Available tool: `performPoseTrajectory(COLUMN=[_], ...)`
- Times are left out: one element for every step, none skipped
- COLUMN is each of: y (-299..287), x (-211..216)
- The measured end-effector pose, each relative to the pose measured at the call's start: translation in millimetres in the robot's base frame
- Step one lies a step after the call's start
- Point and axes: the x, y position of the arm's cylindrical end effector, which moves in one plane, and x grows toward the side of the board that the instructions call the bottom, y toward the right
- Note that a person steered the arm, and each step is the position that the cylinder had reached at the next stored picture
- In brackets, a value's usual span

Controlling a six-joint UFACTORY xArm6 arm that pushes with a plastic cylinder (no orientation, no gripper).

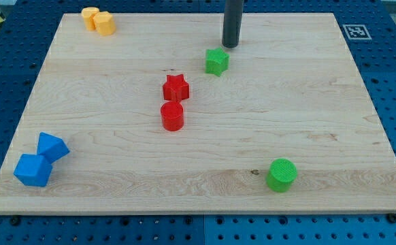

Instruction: Move the green star vertically on top of the green circle

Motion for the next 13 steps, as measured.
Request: performPoseTrajectory(y=[-1.3,-12.5,-35.0,-52.6,-48.6,-48.1,-48.1,-47.2,-46.6,-44.3,-33.5,-26.8,-25.4], x=[0.0,-0.1,4.1,4.8,20.2,21.7,21.7,28.9,45.1,58.4,62.0,69.9,77.8])
